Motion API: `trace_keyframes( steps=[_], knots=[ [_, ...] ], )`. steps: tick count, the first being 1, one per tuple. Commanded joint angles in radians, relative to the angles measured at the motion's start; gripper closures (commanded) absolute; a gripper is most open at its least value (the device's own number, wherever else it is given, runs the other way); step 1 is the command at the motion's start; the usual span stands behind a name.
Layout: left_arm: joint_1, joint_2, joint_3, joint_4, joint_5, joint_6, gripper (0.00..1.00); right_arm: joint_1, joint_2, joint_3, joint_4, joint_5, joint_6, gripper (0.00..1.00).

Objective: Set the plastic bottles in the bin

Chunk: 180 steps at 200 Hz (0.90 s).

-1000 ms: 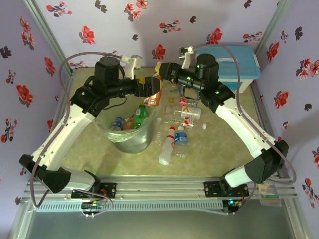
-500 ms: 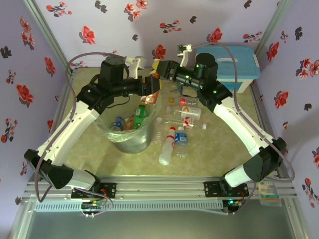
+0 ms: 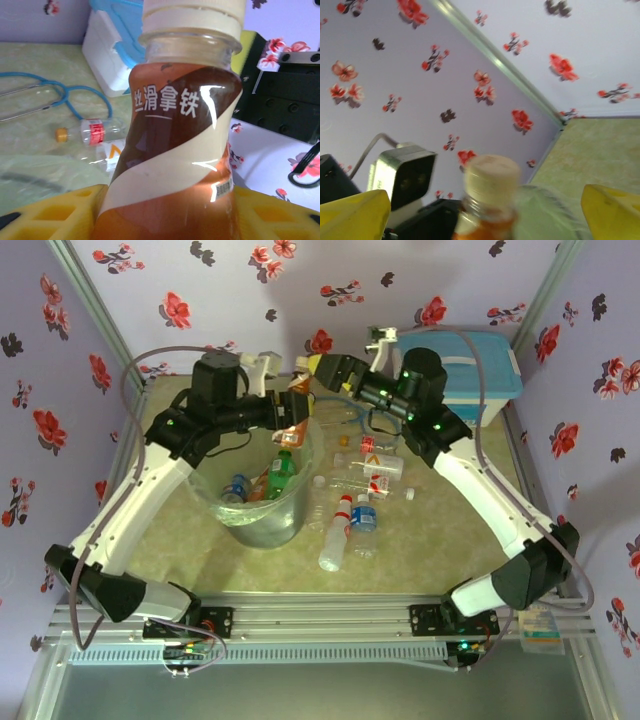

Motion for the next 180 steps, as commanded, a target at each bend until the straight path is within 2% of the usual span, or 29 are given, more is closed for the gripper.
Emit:
trace_keyframes(
  steps=[1, 17, 42, 76, 110, 143, 180],
  knots=[
    [0.066, -0.056, 0.013, -0.128, -0.023, 0.017, 0.48, -0.082, -0.101, -0.065, 0.013, 0.085, 0.019, 0.02],
    [0.111, -0.046, 0.041, -0.281, -0.049, 0.042, 0.49, -0.136, -0.159, -0.139, -0.005, 0.108, 0.027, 0.02],
    [0.115, -0.017, 0.104, -0.545, -0.161, 0.113, 0.51, -0.2, -0.242, -0.239, -0.055, 0.14, 0.001, 0.03],
    [0.097, -0.011, 0.105, -0.717, -0.279, 0.156, 0.55, -0.236, -0.289, -0.284, -0.185, 0.174, -0.104, 0.03],
    [0.073, 0.021, 0.098, -0.76, -0.382, 0.194, 0.58, -0.242, -0.263, -0.282, -0.186, 0.16, -0.123, 0.03],
    [0.04, 0.028, 0.096, -0.704, -0.47, 0.373, 0.65, -0.244, -0.239, -0.282, -0.155, 0.145, -0.13, 0.03],
    [0.046, -0.005, 0.033, -0.589, -0.479, 0.655, 0.69, -0.255, -0.243, -0.303, -0.138, 0.152, -0.133, 0.02]
  ],
)
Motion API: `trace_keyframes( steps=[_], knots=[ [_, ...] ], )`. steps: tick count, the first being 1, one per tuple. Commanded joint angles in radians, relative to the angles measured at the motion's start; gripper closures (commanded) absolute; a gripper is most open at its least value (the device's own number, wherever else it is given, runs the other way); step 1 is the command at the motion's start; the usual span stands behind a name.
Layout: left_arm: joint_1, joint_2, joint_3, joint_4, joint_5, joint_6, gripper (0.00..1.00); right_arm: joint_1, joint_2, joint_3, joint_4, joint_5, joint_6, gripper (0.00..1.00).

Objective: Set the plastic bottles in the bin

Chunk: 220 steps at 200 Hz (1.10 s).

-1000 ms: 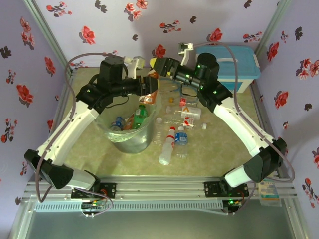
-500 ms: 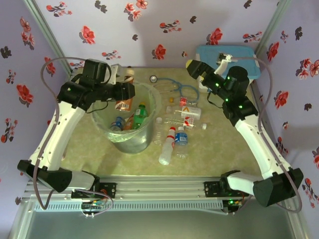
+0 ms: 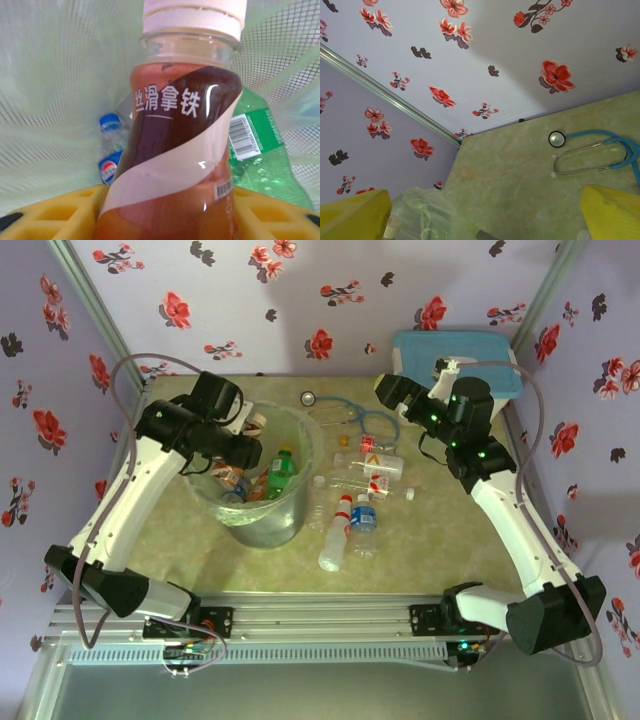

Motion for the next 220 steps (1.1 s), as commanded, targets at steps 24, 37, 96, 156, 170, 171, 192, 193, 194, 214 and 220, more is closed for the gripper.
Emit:
trace_keyframes(
  steps=[24, 37, 96, 156, 170, 171, 192, 193, 194, 214, 220],
  knots=[
    [0.014, -0.055, -0.083, 0.137, -0.01, 0.424, 0.64, -0.018, -0.007, -0.033, 0.052, -0.001, -0.022, 0.02],
    [0.023, -0.058, -0.1, 0.159, 0.01, 0.493, 0.6, -0.022, -0.008, -0.034, 0.053, -0.001, -0.018, 0.02],
    [0.084, -0.059, -0.181, 0.271, 0.088, 0.731, 0.49, -0.032, -0.003, -0.034, 0.055, -0.006, -0.009, 0.02],
    [0.094, -0.01, -0.175, 0.343, 0.111, 0.728, 0.19, -0.042, -0.007, -0.043, 0.052, -0.015, 0.0, 0.02],
    [0.093, -0.016, -0.176, 0.355, 0.112, 0.708, 0.16, -0.046, -0.008, -0.044, 0.052, -0.018, -0.001, 0.02],
    [0.093, -0.018, -0.176, 0.356, 0.111, 0.707, 0.16, -0.046, -0.007, -0.044, 0.052, -0.018, -0.001, 0.02],
    [0.092, -0.043, -0.186, 0.371, 0.11, 0.686, 0.2, -0.047, -0.007, -0.045, 0.05, -0.021, -0.001, 0.02],
    [0.092, -0.045, -0.186, 0.372, 0.11, 0.684, 0.2, -0.048, -0.007, -0.046, 0.05, -0.021, 0.0, 0.02],
    [0.092, -0.046, -0.186, 0.372, 0.11, 0.682, 0.21, -0.047, -0.007, -0.045, 0.051, -0.021, -0.001, 0.02],
    [0.09, -0.07, -0.203, 0.374, 0.129, 0.645, 0.39, -0.048, -0.006, -0.049, 0.054, -0.021, 0.002, 0.02],
    [0.09, -0.073, -0.212, 0.376, 0.137, 0.632, 0.45, -0.048, -0.006, -0.051, 0.056, -0.021, 0.002, 0.02]
  ],
)
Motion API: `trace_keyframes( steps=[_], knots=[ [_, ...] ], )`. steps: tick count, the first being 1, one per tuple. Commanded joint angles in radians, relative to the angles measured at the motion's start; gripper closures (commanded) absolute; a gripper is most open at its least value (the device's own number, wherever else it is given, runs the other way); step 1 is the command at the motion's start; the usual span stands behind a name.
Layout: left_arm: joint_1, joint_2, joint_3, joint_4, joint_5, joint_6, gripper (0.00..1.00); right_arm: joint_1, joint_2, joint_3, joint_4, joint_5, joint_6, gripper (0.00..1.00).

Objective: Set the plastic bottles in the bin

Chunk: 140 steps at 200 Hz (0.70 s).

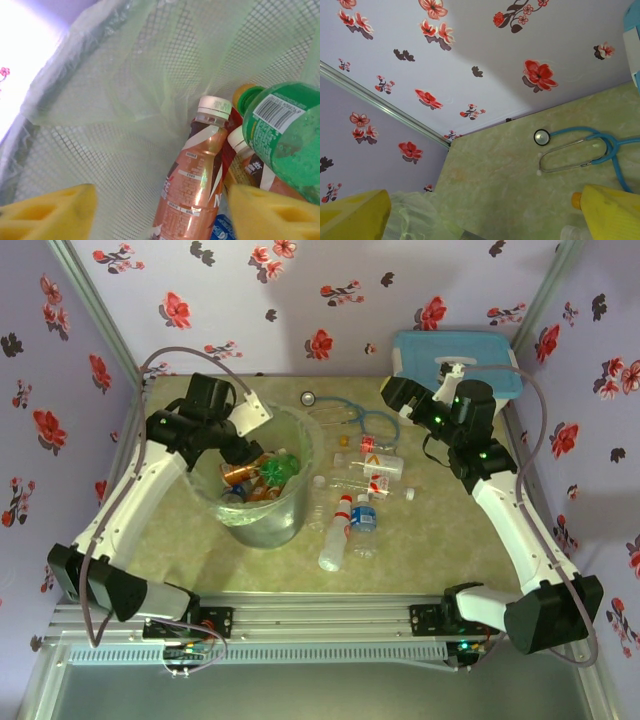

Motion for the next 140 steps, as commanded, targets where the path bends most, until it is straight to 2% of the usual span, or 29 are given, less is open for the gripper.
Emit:
trace_keyframes(
  steps=[1, 18, 41, 57, 71, 91, 140],
  knots=[
    [0.003, -0.043, -0.027, 0.026, 0.041, -0.051, 0.46, -0.007, -0.006, -0.014, 0.052, -0.017, 0.001, 0.02],
    [0.003, -0.055, -0.06, 0.043, 0.066, -0.091, 0.61, -0.01, -0.005, -0.018, 0.055, -0.017, 0.005, 0.02],
    [0.003, -0.072, -0.103, 0.079, 0.102, -0.153, 0.67, -0.012, -0.009, -0.017, 0.044, -0.016, 0.005, 0.02],
    [0.003, -0.089, -0.119, 0.111, 0.107, -0.196, 0.66, -0.026, -0.007, 0.011, -0.036, -0.006, 0.01, 0.02],
    [0.003, -0.1, -0.116, 0.132, 0.105, -0.241, 0.64, -0.047, 0.013, 0.077, -0.211, 0.006, 0.009, 0.02],
    [0.003, -0.099, -0.093, 0.155, 0.101, -0.338, 0.59, -0.078, 0.054, 0.147, -0.421, -0.012, -0.07, 0.01],
    [0.002, -0.047, -0.013, 0.135, 0.092, -0.575, 0.49, -0.093, 0.04, 0.094, -0.574, 0.011, -0.134, 0.03]
  ],
)
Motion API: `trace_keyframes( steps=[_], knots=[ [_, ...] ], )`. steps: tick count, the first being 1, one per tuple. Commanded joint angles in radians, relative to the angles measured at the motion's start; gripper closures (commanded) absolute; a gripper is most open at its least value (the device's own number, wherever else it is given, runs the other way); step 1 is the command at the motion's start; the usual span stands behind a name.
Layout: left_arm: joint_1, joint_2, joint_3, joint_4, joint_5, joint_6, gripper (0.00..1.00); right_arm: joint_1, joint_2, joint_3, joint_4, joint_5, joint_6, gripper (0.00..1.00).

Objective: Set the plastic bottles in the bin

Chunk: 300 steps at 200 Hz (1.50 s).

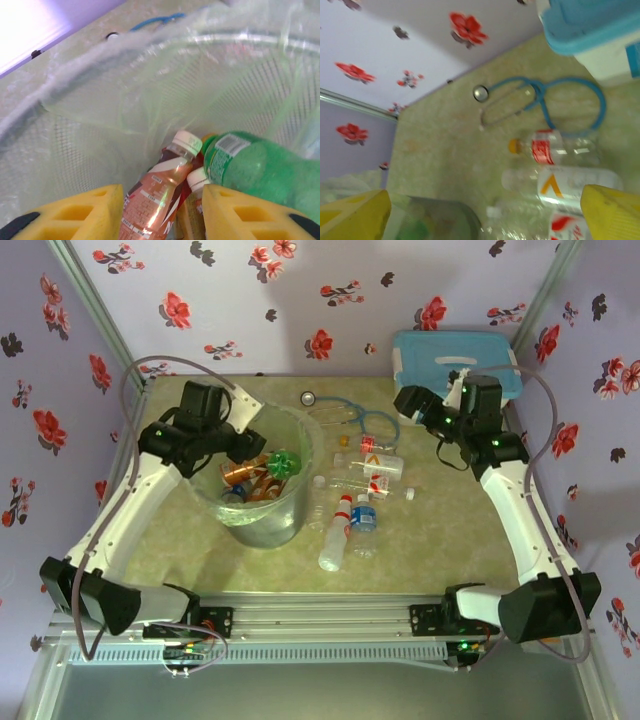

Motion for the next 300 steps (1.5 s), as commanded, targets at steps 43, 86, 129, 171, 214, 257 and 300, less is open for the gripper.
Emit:
trace_keyframes(
  steps=[43, 86, 129, 171, 214, 257, 300],
  knots=[
    [0.003, 0.017, 0.068, 0.014, -0.042, -0.442, 0.35, -0.005, 0.046, 0.011, -0.266, 0.061, -0.183, 0.05],
    [-0.002, 0.011, 0.075, -0.002, -0.045, -0.561, 0.3, -0.003, 0.208, 0.145, -0.531, 0.077, -0.444, 0.09],
    [-0.004, -0.019, 0.052, 0.025, -0.028, -0.62, 0.31, 0.007, 0.253, 0.109, -0.562, 0.221, -0.677, 0.19],
    [-0.005, -0.01, 0.049, 0.051, 0.002, -0.623, 0.32, 0.081, 0.332, 0.136, -0.456, 0.169, -0.954, 0.2],
    [-0.007, -0.07, 0.0, 0.08, 0.034, -0.65, 0.31, 0.092, 0.478, 0.206, -0.439, 0.235, -1.208, 0.14],
    [-0.006, -0.128, -0.056, 0.116, 0.036, -0.673, 0.32, 0.096, 0.582, 0.274, -0.403, 0.198, -1.303, 0.19],
    [-0.007, -0.144, -0.071, 0.125, 0.036, -0.681, 0.32, 0.099, 0.663, 0.328, -0.402, 0.167, -1.329, 0.27]
  ],
)
